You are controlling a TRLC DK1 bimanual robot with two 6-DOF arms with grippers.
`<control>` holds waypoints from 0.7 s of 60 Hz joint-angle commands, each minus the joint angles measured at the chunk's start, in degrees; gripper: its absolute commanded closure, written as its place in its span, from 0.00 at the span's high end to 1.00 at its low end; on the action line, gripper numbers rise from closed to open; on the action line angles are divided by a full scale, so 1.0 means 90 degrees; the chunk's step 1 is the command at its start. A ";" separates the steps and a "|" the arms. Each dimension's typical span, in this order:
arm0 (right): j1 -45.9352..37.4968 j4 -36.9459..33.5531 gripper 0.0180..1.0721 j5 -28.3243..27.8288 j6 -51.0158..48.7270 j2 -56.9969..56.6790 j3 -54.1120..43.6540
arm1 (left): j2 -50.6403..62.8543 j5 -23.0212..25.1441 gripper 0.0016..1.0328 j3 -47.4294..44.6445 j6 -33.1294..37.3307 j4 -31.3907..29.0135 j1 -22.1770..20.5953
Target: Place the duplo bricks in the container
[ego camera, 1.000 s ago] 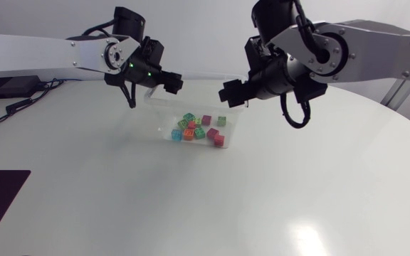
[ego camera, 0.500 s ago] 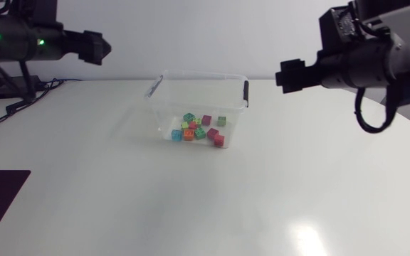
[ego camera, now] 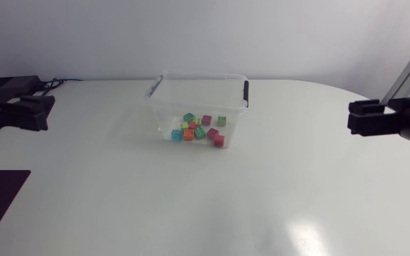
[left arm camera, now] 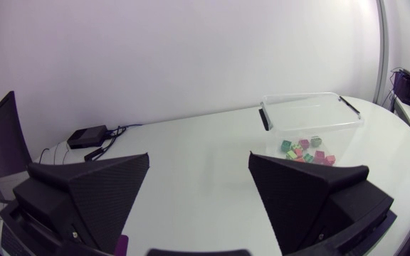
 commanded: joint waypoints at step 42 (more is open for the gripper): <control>-0.0703 0.1284 0.90 -0.0563 -0.0274 -0.2682 -0.2592 | -0.3130 -0.0102 0.95 -0.2497 -0.0240 0.0566 0.0140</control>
